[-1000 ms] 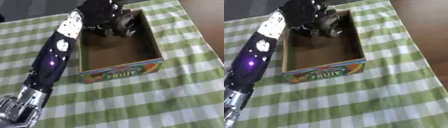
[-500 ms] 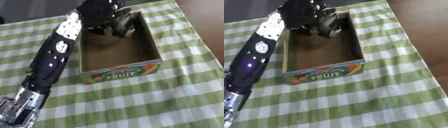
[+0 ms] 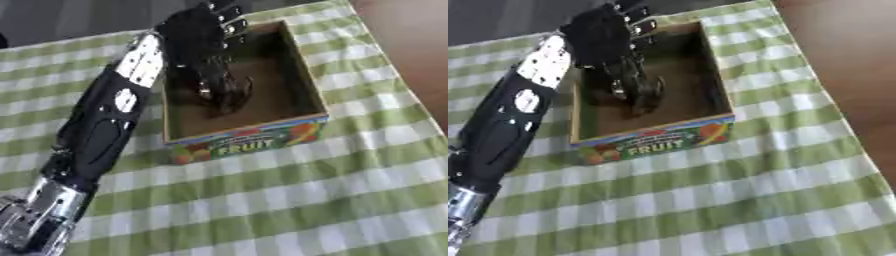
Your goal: Pick up objects on the table and place them in the box.
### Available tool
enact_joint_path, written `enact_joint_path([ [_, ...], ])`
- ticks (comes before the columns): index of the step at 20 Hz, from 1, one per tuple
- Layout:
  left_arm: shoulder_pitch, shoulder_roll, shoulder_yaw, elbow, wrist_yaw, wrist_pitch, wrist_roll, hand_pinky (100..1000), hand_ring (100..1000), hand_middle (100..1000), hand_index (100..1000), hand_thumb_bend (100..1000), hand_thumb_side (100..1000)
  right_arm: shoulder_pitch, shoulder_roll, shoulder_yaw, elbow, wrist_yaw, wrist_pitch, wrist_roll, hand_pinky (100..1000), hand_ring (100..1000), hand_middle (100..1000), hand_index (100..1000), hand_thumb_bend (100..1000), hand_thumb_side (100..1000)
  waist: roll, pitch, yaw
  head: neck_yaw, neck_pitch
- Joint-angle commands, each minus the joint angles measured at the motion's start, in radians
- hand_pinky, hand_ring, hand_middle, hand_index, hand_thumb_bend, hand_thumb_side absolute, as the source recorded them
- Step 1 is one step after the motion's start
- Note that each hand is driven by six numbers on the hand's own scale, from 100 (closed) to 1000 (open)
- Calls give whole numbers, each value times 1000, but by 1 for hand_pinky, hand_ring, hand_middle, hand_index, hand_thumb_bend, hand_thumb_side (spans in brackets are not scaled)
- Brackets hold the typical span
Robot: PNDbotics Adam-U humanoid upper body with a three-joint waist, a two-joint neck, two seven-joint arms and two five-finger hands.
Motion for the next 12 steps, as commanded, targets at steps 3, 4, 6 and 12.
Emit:
enact_joint_path([
  [3,-10,16,12,-19,5,-86,101,917,834,607,879,1000,842,-6,-3,1,-18,-7,-1,4,907,846,640,809,100,728,-8,-22,0,-3,-3],
  [4,-10,16,12,-20,9,-83,103,915,833,606,877,1000,841,-5,-3,2,-18,-8,-1,5,907,846,640,809,100,728,-8,-23,1,-3,-3],
  [6,-9,17,11,-23,15,-79,106,915,833,605,873,1000,838,-5,-3,2,-18,-8,-1,6,907,846,641,810,100,732,-10,-24,1,-2,-4],
  [12,2,16,34,-47,77,-80,109,877,816,598,852,932,784,-1,-5,-1,-18,-8,-1,6,906,846,641,810,100,732,-15,-33,9,-8,0],
])
